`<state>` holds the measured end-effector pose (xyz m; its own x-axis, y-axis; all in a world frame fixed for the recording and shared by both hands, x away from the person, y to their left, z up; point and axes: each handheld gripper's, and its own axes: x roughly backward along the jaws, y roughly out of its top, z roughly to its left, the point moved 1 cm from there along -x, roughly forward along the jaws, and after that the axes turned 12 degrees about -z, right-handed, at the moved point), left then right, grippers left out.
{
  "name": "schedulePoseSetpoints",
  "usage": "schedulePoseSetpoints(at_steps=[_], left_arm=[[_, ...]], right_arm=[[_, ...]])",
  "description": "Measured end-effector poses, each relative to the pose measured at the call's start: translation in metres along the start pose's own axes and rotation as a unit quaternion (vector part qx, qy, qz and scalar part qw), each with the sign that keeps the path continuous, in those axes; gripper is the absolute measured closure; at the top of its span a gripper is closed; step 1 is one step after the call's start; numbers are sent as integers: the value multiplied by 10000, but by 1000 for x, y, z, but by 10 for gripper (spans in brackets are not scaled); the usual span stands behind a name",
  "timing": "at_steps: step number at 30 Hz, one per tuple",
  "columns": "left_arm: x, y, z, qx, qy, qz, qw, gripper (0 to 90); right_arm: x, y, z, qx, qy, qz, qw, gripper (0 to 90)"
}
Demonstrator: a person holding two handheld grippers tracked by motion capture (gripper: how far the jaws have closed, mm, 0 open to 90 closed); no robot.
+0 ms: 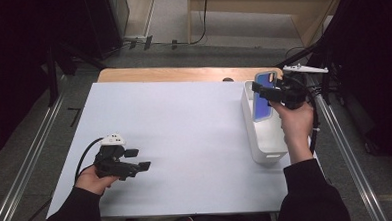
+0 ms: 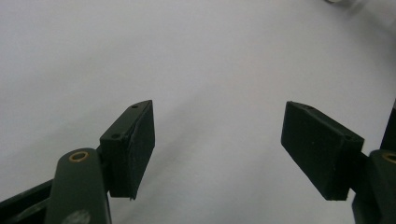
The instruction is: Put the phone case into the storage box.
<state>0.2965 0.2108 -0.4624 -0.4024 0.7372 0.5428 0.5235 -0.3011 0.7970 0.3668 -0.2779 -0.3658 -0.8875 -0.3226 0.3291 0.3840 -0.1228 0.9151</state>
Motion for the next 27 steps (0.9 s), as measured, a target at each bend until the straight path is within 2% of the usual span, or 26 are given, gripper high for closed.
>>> schedulePoseSetpoints(at_steps=[4,14,18,27], left_arm=[[1,0,0,8,10,-13,10000,256],[1,0,0,5,11,-8,10000,256],[1,0,0,-8,9,-18,10000,256],[0,0,0,-14,11,-7,10000,256]], right_arm=[[-4,6,-4,5,-114,37,9999,150],[-13,23,-7,119,-218,75,9997,150],[-21,28,-9,250,-278,121,9992,150],[-39,43,-17,227,-498,180,9983,150]])
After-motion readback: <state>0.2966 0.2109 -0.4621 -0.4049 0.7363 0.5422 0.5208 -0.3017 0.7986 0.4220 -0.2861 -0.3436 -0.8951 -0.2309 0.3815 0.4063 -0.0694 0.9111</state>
